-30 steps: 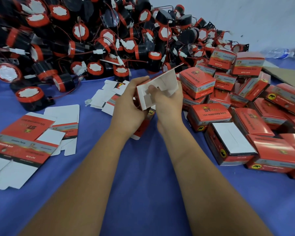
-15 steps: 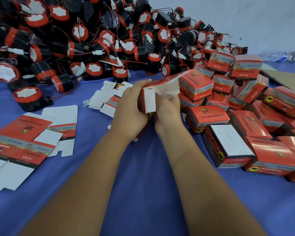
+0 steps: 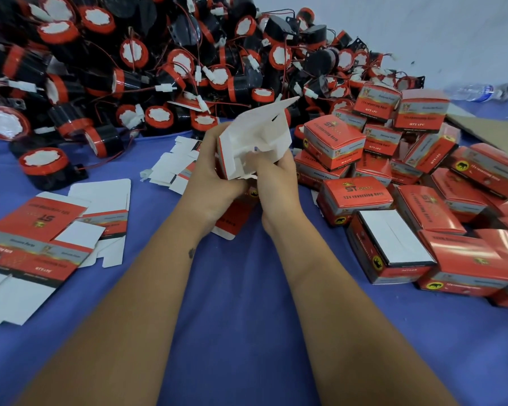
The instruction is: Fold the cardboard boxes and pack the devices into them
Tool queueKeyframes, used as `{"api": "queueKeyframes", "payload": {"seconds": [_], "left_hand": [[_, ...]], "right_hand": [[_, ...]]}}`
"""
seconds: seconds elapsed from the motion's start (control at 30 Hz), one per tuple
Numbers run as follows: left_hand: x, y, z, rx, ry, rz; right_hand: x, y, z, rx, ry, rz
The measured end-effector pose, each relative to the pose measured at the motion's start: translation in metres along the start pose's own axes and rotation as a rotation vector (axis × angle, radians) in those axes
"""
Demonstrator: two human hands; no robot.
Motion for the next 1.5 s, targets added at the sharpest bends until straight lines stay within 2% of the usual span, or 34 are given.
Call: {"api": "queueKeyframes", "payload": {"seconds": [0.27, 0.37, 0.43, 0.53, 0.57, 0.7, 0.87, 1.13, 1.23, 1.33, 1.5], "left_hand": [[0.01, 0.002, 0.007, -0.087, -0.14, 0.071], [0.013, 0.003, 0.009, -0.099, -0.093, 0.05], [0.01, 0.004, 0.013, -0.169, 0.172, -0.076], [0.012, 0.009, 0.019, -0.258, 0.776, -0.327], [0.012, 0.009, 0.018, -0.247, 0.86, -0.366], [0.007, 0.009, 0.016, -0.162, 0.745, -0.407], [0.007, 0.007, 0.014, -0.055, 0.414, -0.305], [0.009, 0.006, 0.016, -0.03, 0.584, -0.304], [0.007, 0.006, 0.013, -0.045, 0.585, -0.303], [0.007, 0.006, 0.008, 0.019, 0.588, -0.324], [0.007, 0.005, 0.005, 0.025, 0.568, -0.347]], "right_hand": [[-0.005, 0.002, -0.009, 0.059, -0.002, -0.013], [-0.005, 0.001, -0.01, 0.069, -0.023, -0.018], [-0.007, 0.0, -0.012, 0.078, -0.047, -0.032], [-0.014, 0.0, -0.012, 0.065, -0.011, -0.092], [-0.015, 0.001, -0.01, 0.055, -0.003, -0.11], [-0.016, 0.004, -0.006, 0.06, 0.091, -0.18], [-0.015, 0.002, -0.009, 0.119, 0.177, -0.183], [-0.017, 0.003, -0.01, 0.118, 0.105, -0.139], [-0.021, 0.004, -0.012, 0.122, 0.051, -0.147], [-0.022, 0.006, -0.011, 0.094, 0.028, -0.148], [-0.017, 0.004, -0.006, 0.003, -0.018, -0.11]]}}
Point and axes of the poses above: each hand's wrist, its own y-axis away from the middle knuckle, its own z-axis out of the palm, x = y × z, the point moved 6 cm from there along -y, towards the middle knuckle, and after that the axes turned 7 degrees about z, right-handed, at the moved point
